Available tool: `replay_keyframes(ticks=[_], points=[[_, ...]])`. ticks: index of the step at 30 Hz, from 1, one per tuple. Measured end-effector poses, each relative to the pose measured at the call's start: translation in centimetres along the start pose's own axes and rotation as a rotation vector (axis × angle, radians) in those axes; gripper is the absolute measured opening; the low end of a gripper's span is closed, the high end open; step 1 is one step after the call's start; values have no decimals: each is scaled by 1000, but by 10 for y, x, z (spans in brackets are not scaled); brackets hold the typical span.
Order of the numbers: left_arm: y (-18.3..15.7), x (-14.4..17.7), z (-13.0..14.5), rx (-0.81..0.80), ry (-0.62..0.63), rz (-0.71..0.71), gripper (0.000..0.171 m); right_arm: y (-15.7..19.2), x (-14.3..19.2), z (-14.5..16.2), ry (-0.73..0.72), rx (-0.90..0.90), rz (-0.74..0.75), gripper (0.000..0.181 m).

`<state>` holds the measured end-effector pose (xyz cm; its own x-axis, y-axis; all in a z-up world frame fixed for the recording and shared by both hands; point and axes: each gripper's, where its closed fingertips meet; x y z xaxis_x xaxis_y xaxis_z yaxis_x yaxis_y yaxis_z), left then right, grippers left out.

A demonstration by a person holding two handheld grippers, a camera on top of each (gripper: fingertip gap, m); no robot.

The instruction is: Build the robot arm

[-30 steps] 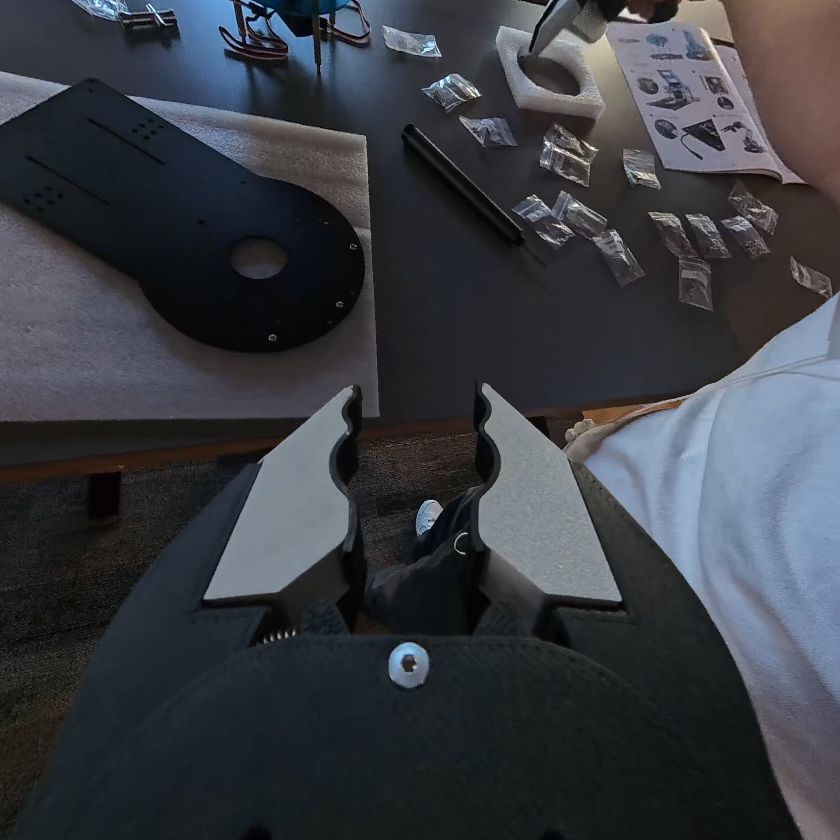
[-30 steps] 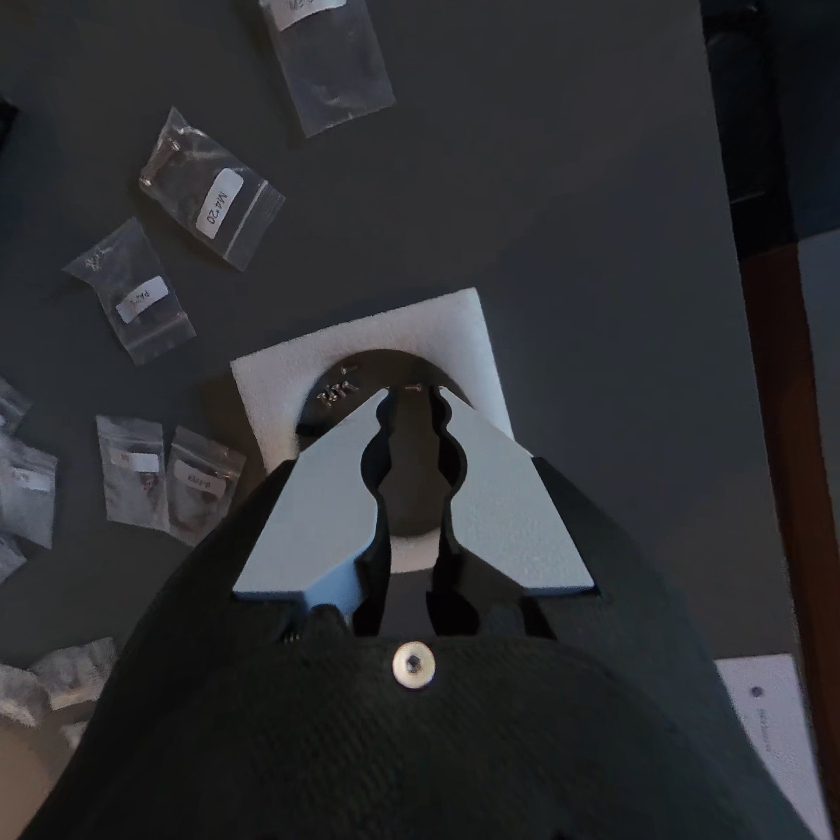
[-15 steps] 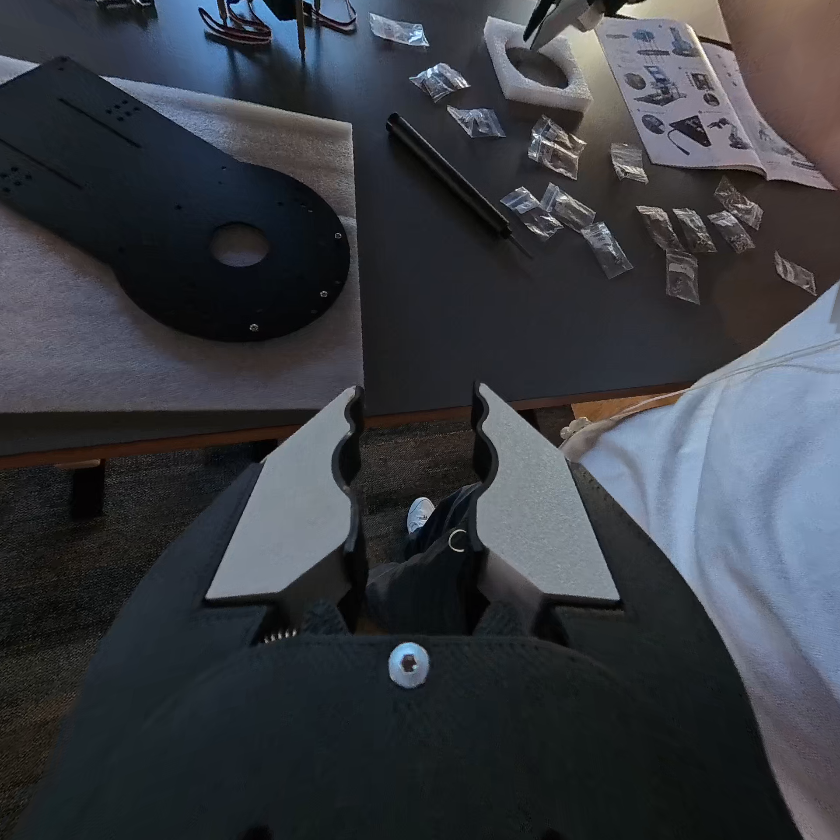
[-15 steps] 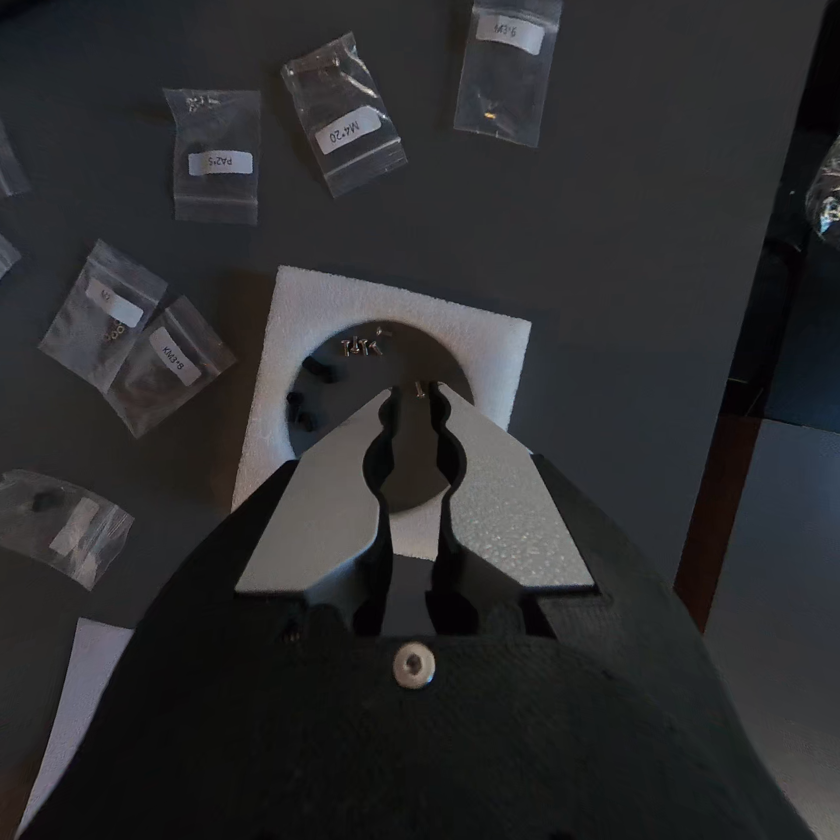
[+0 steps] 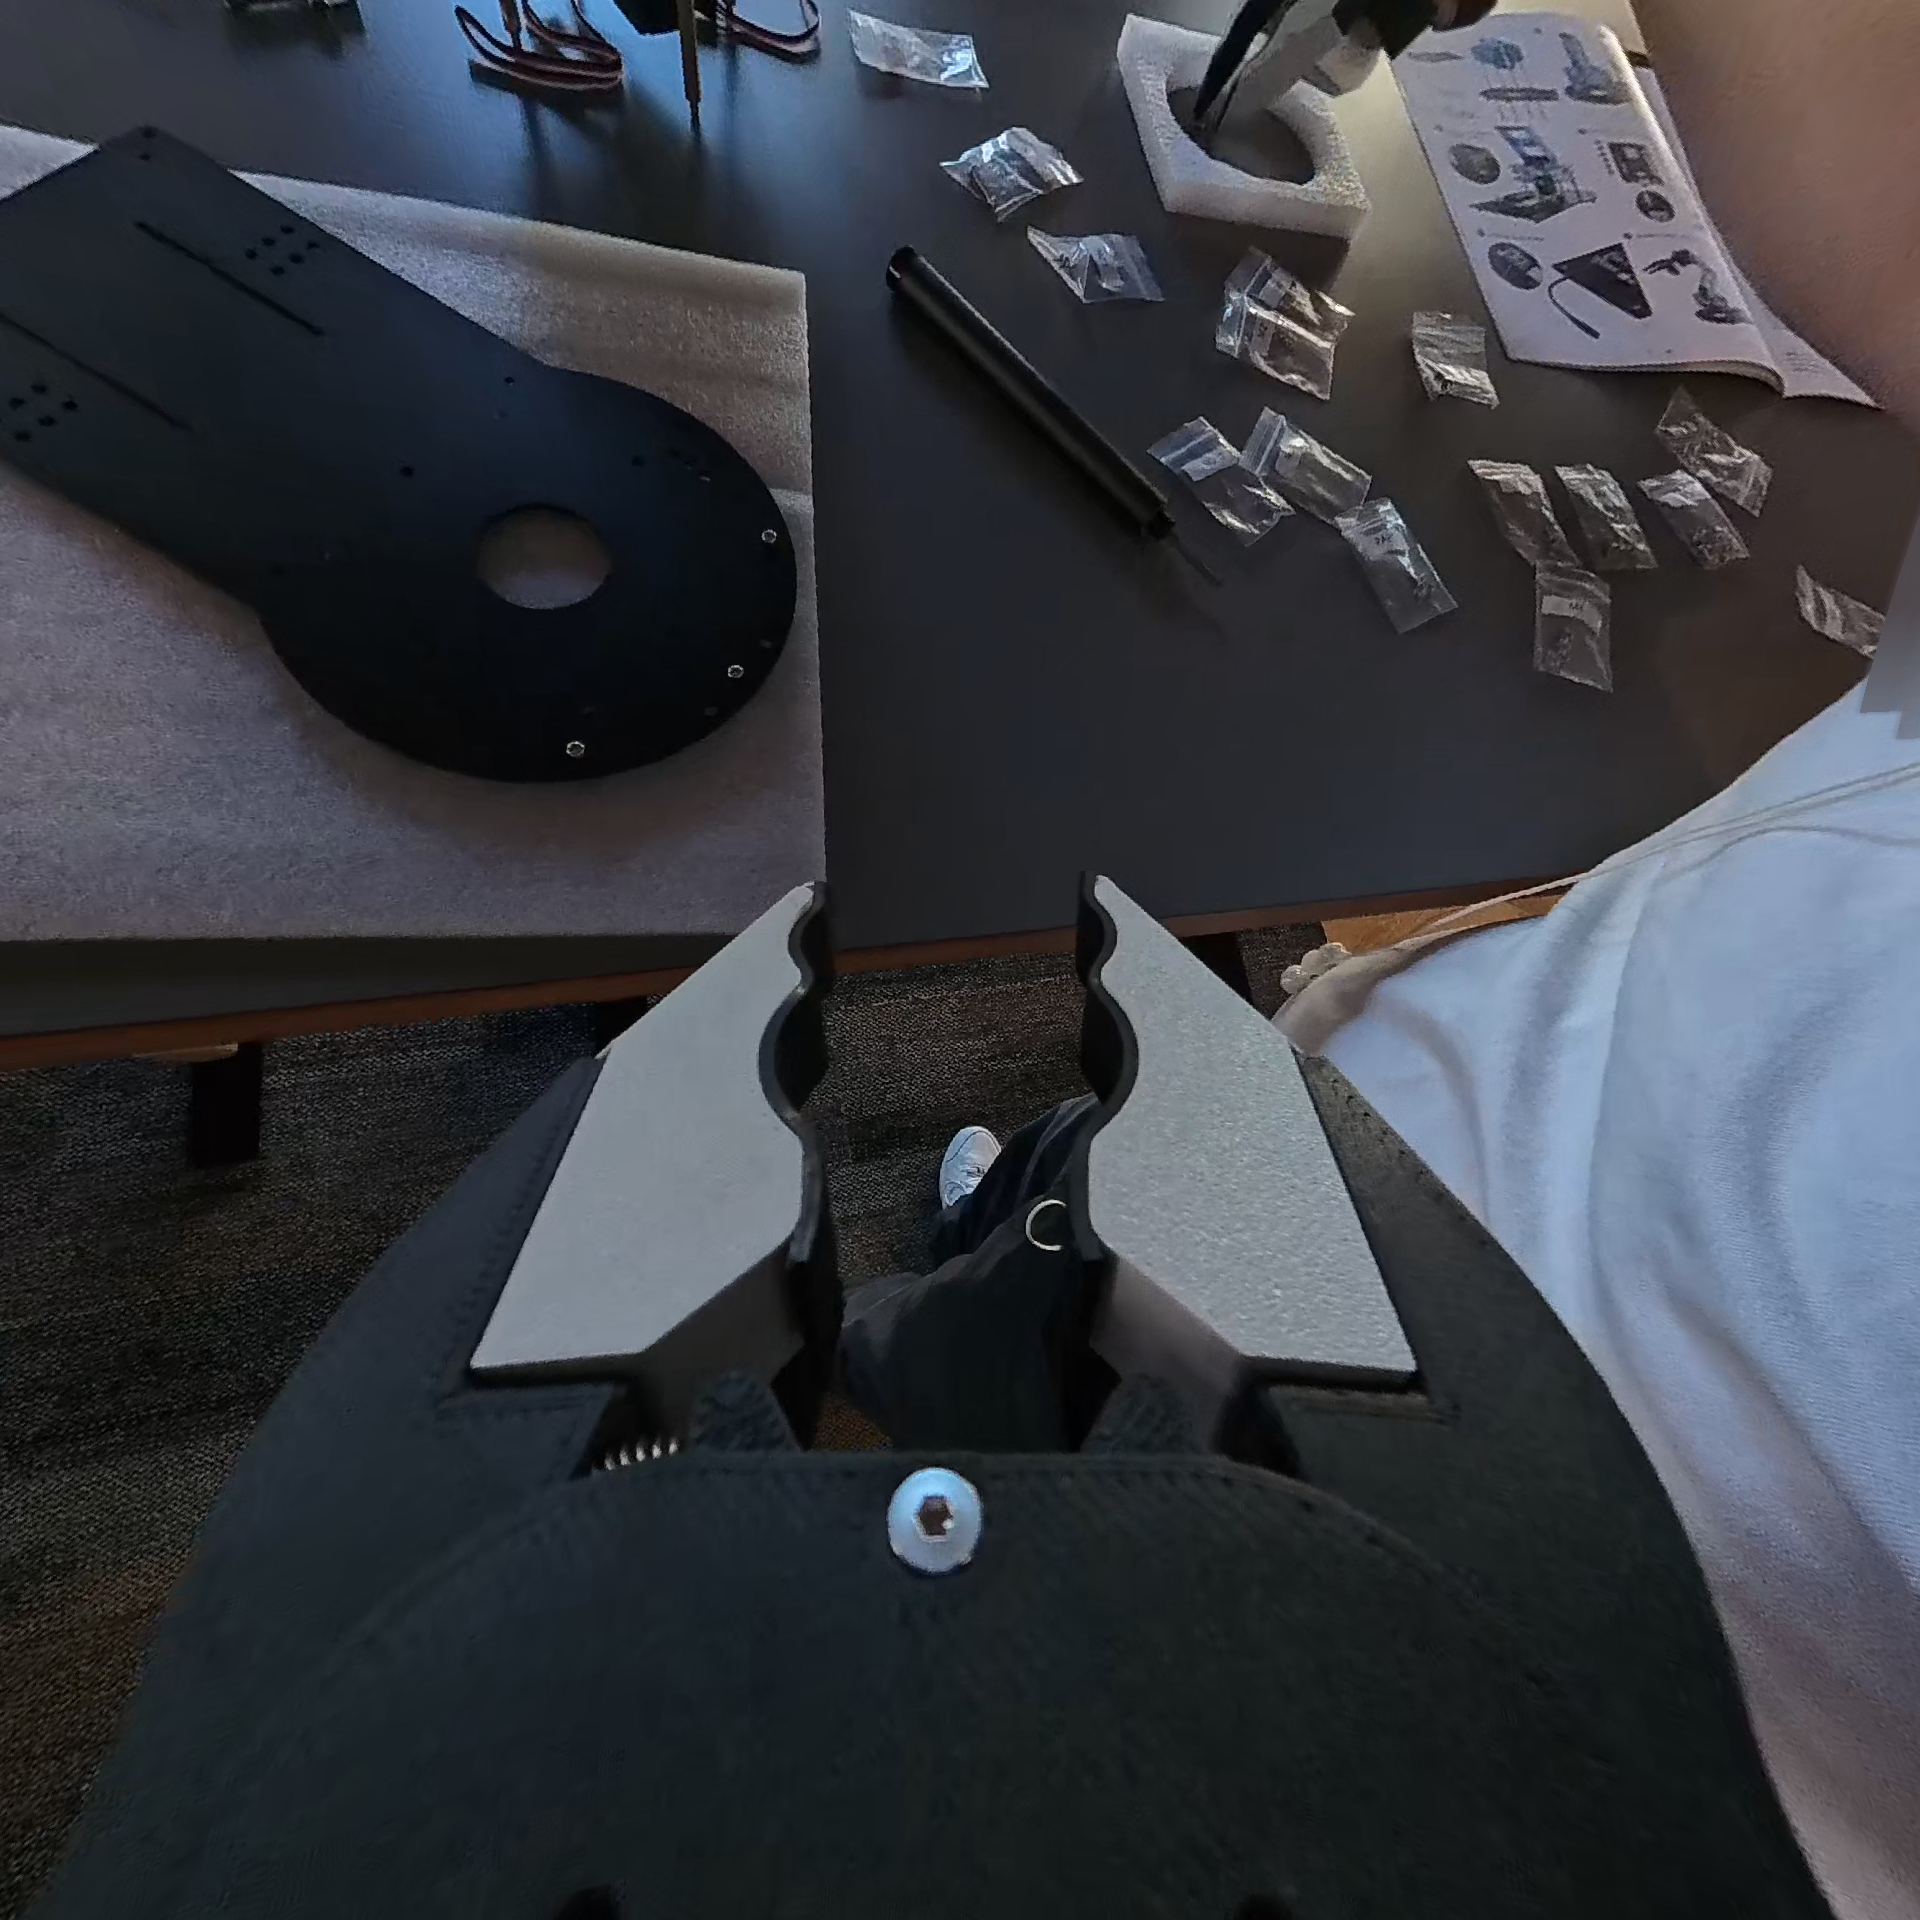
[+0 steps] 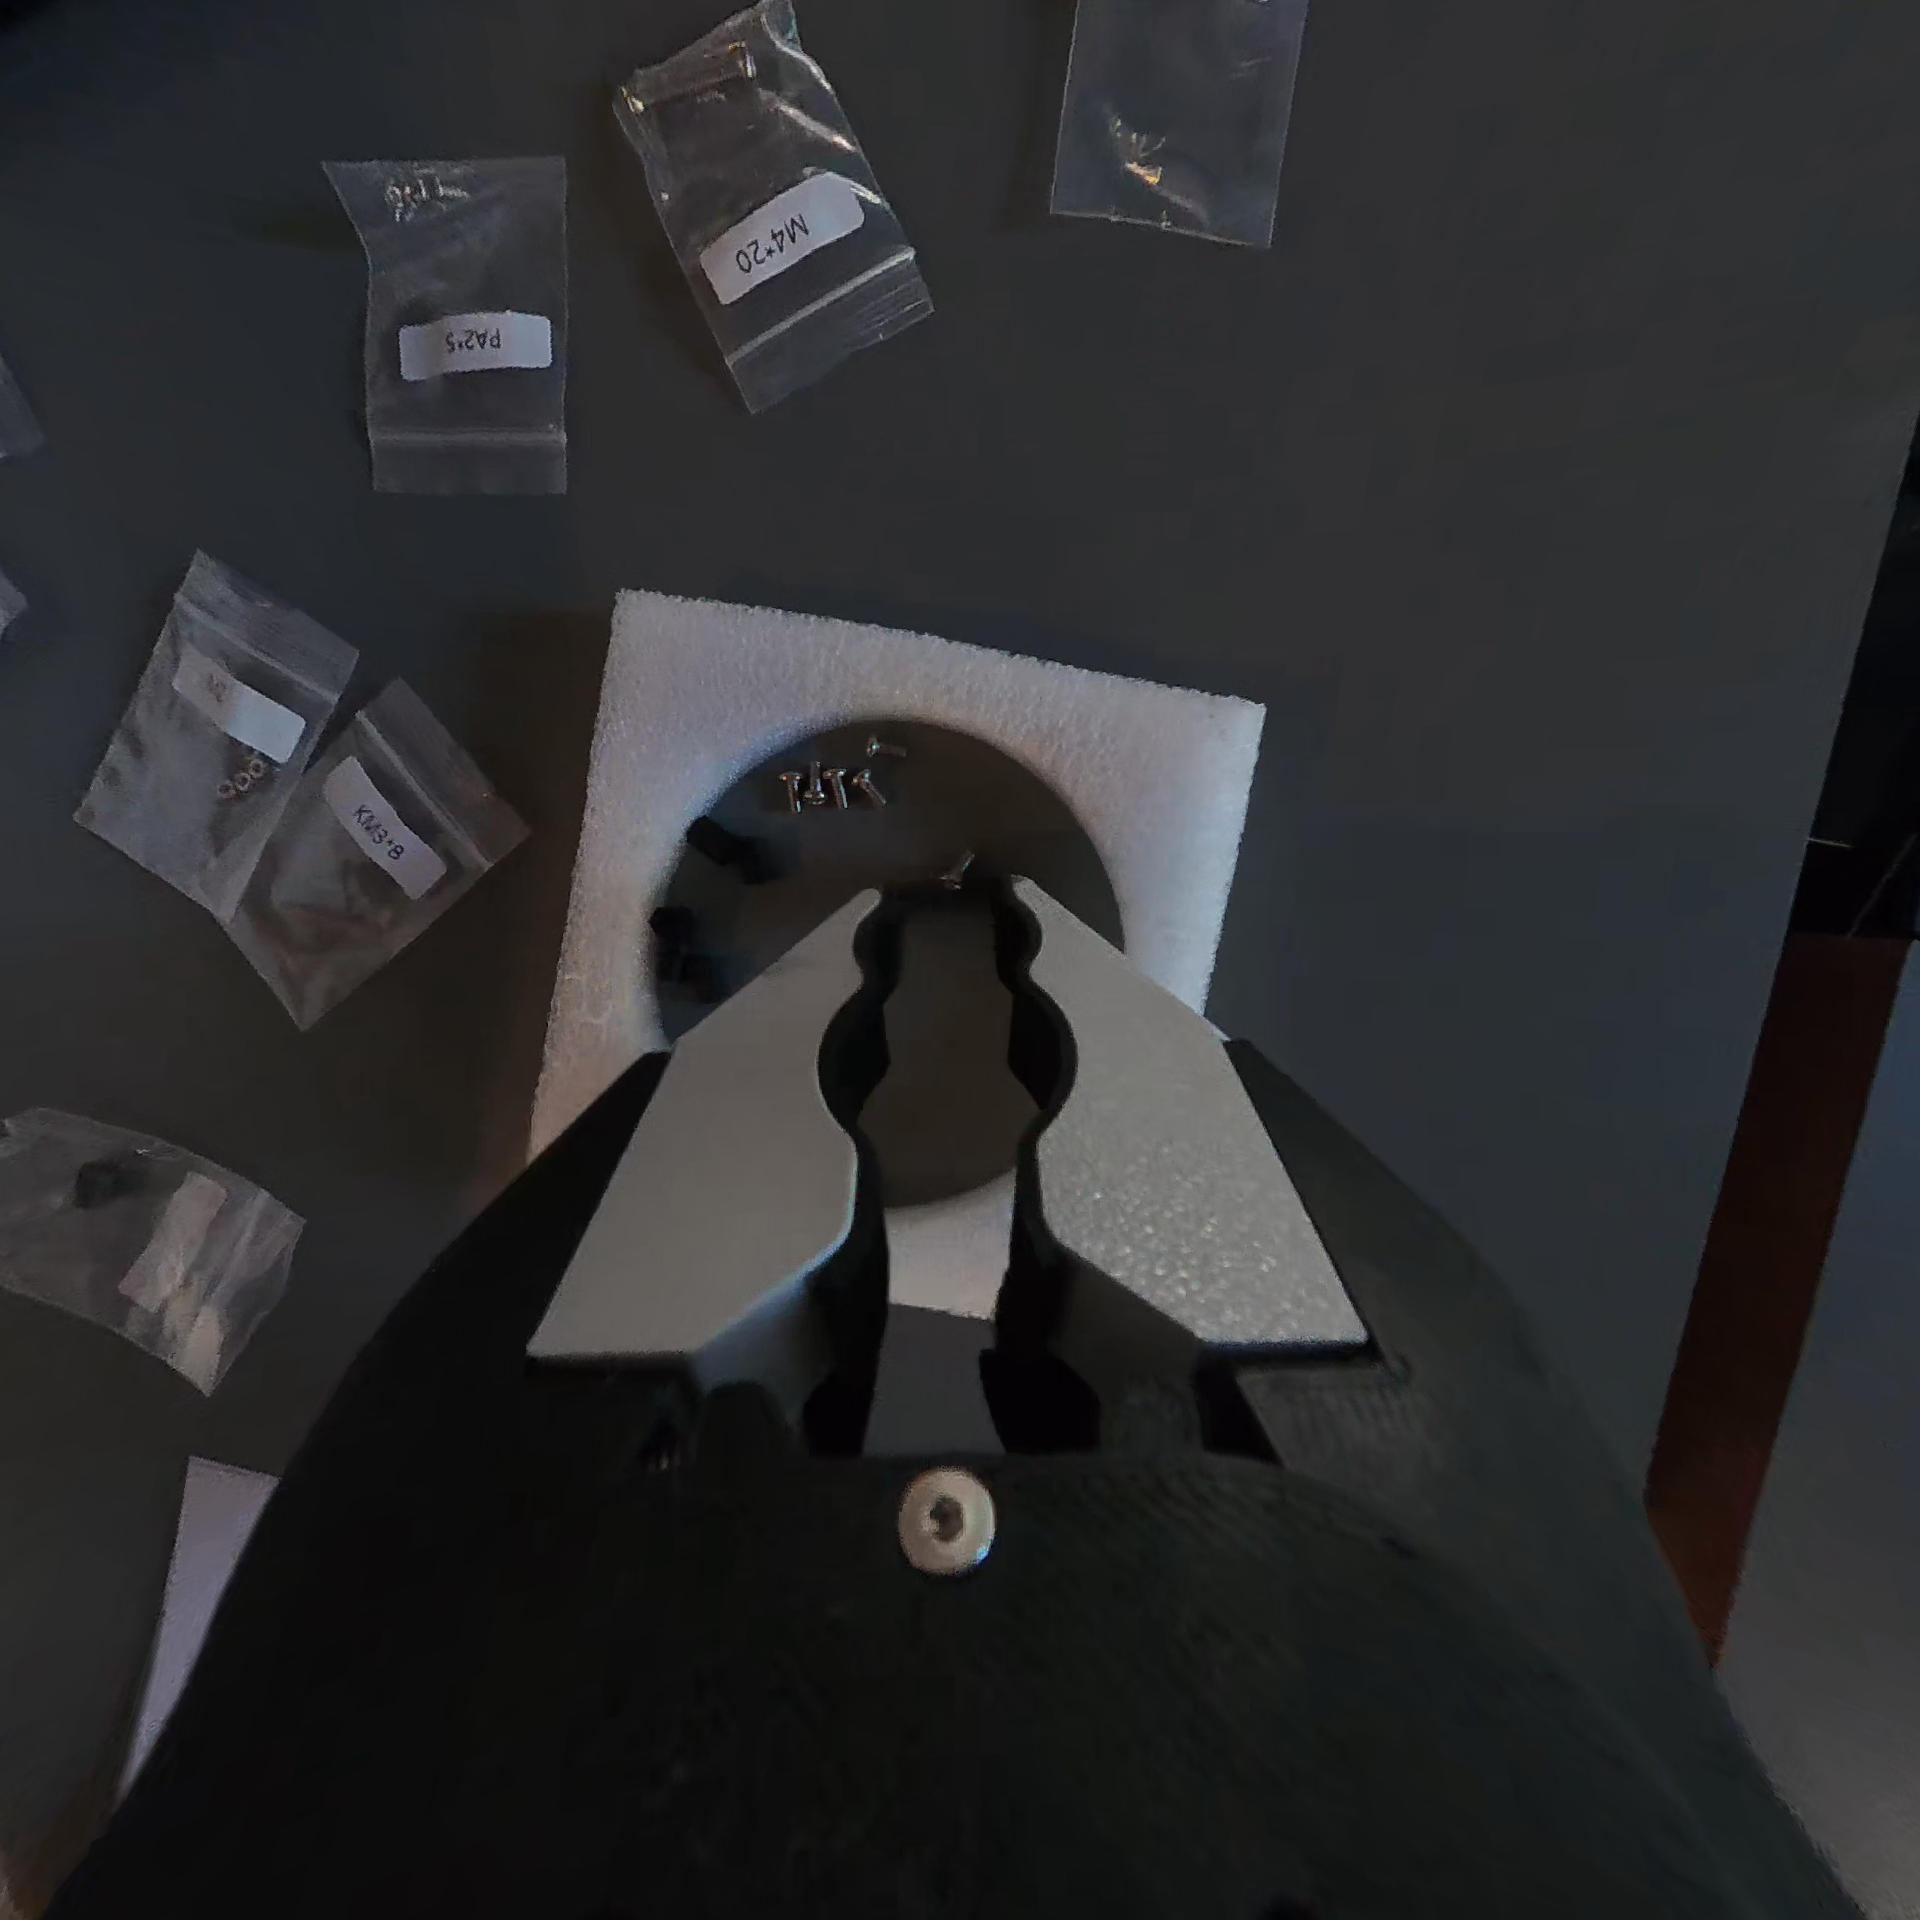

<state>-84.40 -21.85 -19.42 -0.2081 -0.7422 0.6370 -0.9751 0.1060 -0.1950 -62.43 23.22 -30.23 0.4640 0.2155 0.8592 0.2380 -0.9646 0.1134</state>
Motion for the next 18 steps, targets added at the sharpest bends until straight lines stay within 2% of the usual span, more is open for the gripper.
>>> replay_keyframes(ticks=[5,10,18], points=[[0,-1,0,-1,2,1,45,2,-1,-2,-26,-63,23,16],[3,-4,-3,2,-6,-2,44,-3,-1,-2,-77,-103,76,6],[23,-16,-18,13,-18,-85,39,-3,-1,-3,-126,-178,133,10]])
Point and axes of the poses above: each gripper's, where its closed fingertips meet, x back along the fingers, z out of its underside, y = z × x across the jaws, and after that the axes turned 3 degrees about -z, right-handed
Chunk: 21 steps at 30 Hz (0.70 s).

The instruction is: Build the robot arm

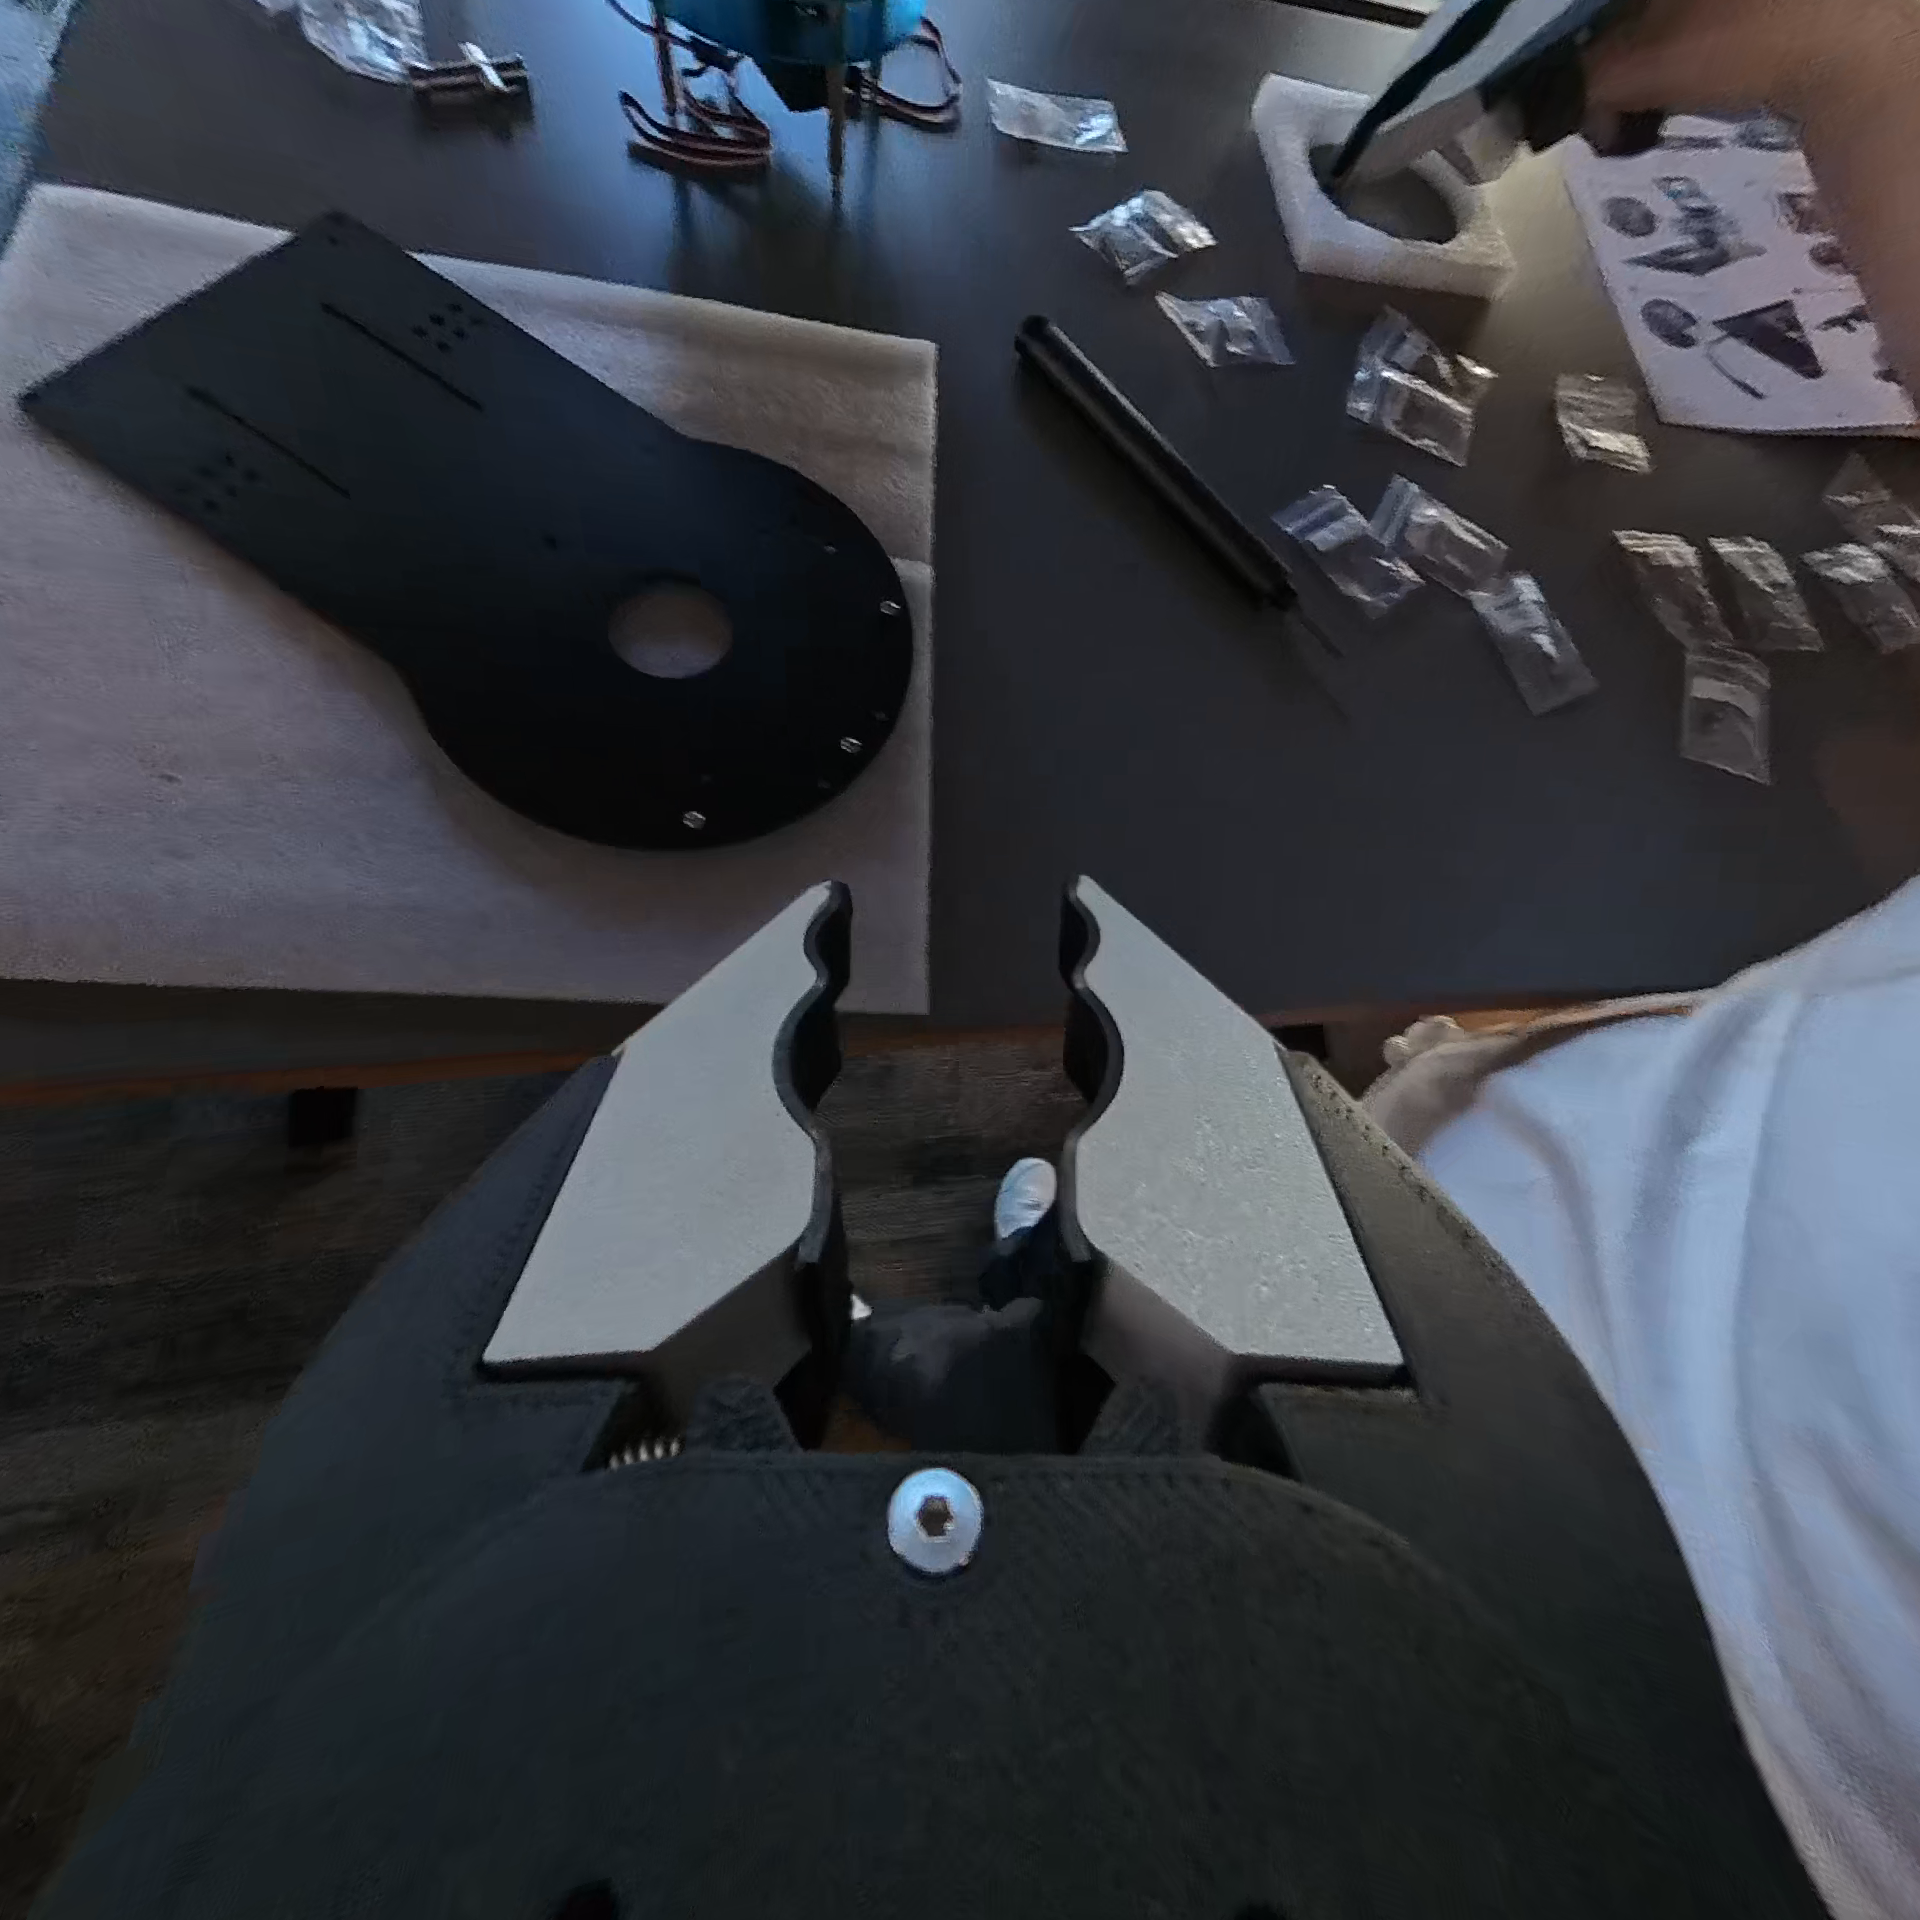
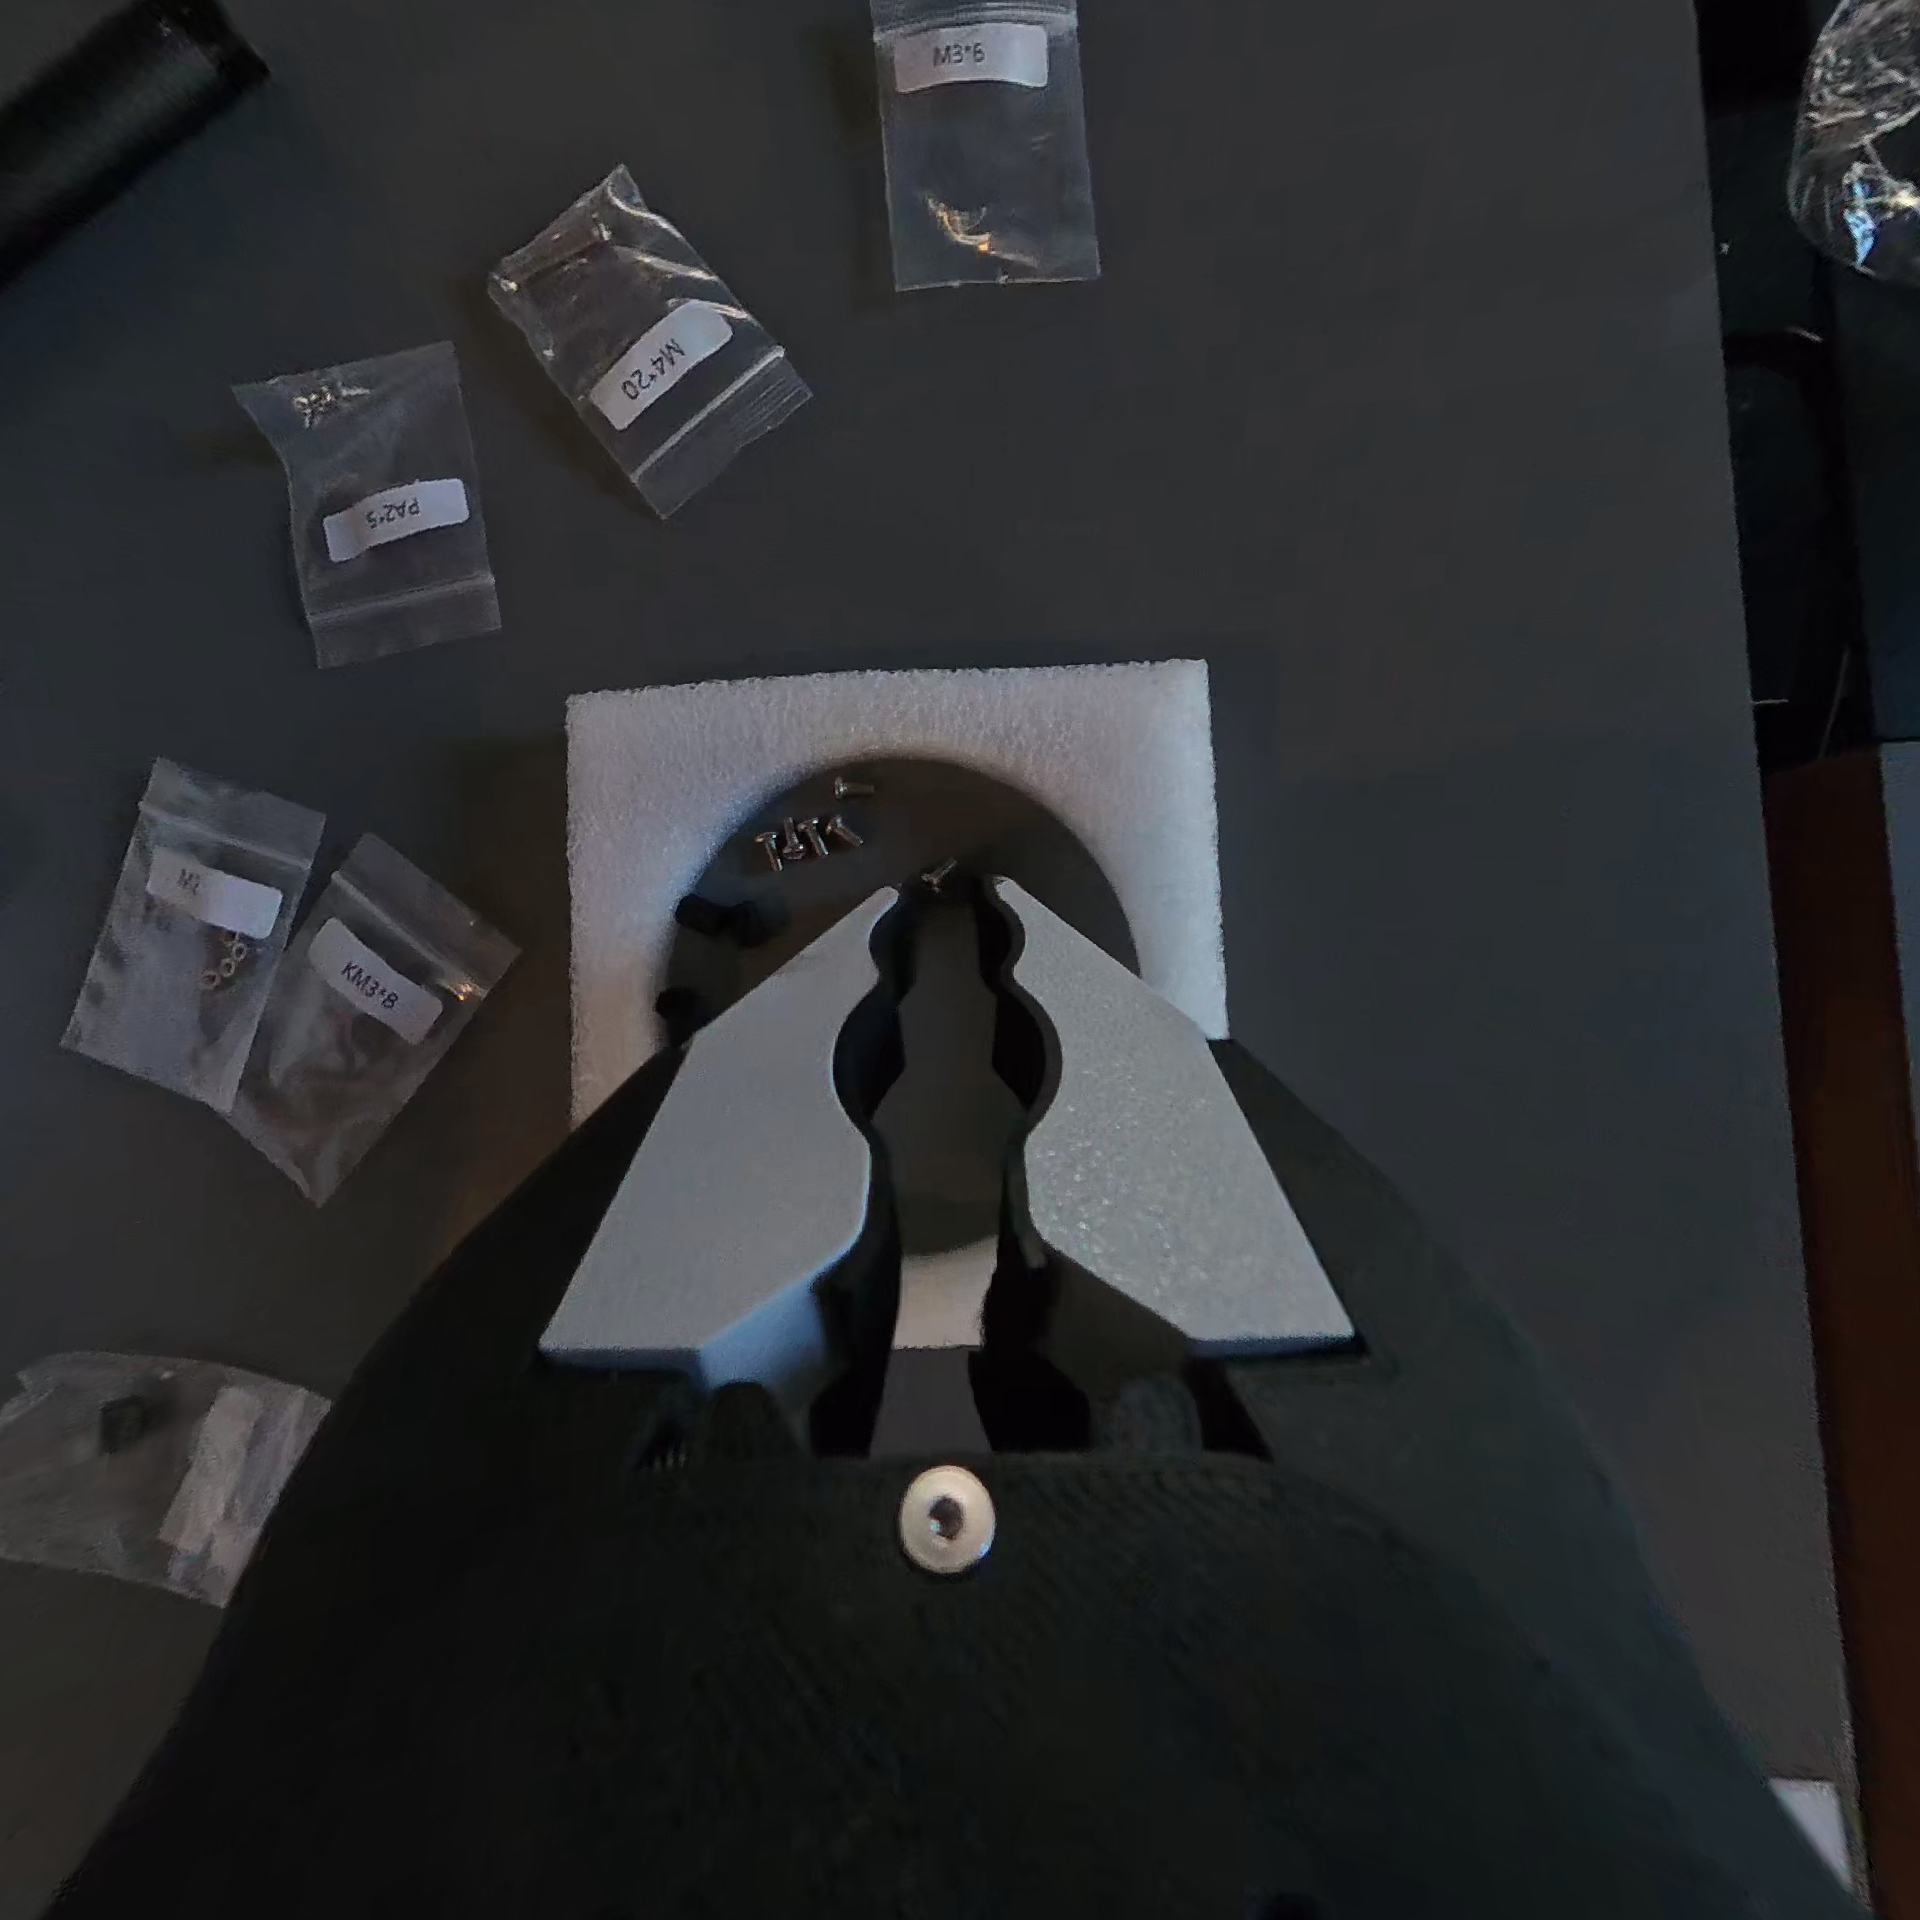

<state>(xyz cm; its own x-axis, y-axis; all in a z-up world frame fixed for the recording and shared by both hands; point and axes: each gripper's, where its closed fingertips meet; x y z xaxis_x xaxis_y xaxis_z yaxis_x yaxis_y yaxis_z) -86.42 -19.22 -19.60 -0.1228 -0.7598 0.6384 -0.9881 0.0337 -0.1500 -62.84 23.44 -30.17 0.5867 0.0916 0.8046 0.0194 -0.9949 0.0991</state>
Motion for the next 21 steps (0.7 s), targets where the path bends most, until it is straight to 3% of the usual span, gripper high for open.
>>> replay_keyframes(ticks=[5,10,14,21], points=[[19,-13,-34,-47,-2,-106,38,4,-1,-3,-37,-89,45,20],[26,-20,-86,-142,-49,-161,30,0,-3,-5,-34,-129,174,12],[70,-27,-110,-304,64,-402,27,0,-4,-5,-21,-141,203,0],[93,-35,-132,-483,197,-578,21,-6,1,1,15,-133,228,0]])
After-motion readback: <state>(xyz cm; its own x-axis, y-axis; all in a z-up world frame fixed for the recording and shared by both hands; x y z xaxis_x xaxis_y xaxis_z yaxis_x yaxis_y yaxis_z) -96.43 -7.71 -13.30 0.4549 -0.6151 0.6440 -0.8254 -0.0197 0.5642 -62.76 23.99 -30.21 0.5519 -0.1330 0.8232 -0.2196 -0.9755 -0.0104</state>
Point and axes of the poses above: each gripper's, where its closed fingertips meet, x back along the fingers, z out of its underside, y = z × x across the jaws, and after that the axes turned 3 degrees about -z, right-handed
